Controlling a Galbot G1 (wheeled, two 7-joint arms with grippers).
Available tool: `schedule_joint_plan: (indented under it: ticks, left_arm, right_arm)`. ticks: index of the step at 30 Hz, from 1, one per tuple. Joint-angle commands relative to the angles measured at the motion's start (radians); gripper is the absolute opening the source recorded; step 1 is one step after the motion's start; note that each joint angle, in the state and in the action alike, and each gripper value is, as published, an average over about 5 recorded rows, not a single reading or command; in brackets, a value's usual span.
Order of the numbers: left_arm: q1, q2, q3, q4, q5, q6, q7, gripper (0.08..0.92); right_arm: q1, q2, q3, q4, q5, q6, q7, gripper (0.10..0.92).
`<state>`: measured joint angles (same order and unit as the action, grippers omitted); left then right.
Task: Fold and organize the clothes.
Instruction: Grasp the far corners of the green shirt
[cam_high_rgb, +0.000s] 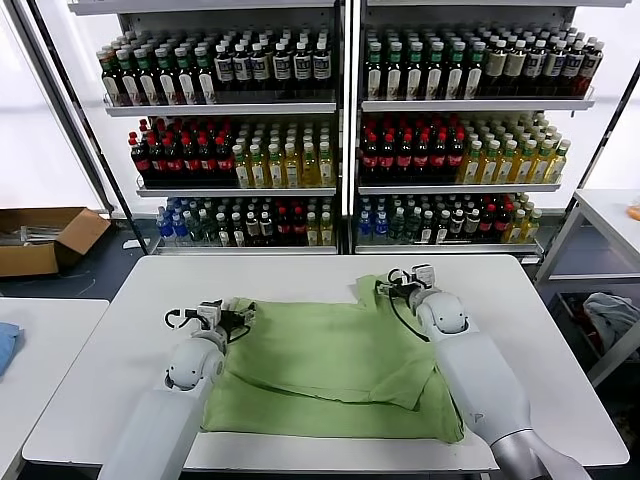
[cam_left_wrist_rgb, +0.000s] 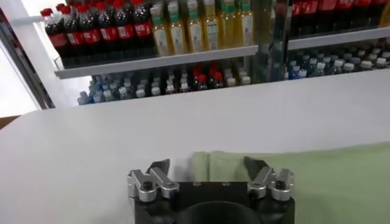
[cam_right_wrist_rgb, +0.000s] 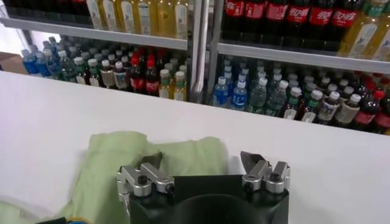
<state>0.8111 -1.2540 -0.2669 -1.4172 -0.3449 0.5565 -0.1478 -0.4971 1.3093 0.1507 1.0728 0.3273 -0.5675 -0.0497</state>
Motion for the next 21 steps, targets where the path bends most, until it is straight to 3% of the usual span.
schedule_joint_plan:
  ticks: [1, 12, 21]
  left_arm:
    - [0.013, -0.004, -0.003, 0.015, -0.014, 0.002, 0.002, 0.645]
    - [0.044, -0.026, -0.01, -0.004, -0.02, -0.005, 0.015, 0.333]
    - [0.067, -0.033, -0.014, -0.07, 0.017, -0.134, 0.027, 0.103]
  right_arm:
    - [-0.022, 0.011, 0.002, -0.002, -0.013, -0.003, 0.006, 0.727]
    - [-0.076, -0.029, 0.012, 0.087, -0.005, -0.001, -0.001, 0.406]
    - [-0.138, -0.046, 0.048, 0.227, -0.008, 0.038, 0.025, 0.148]
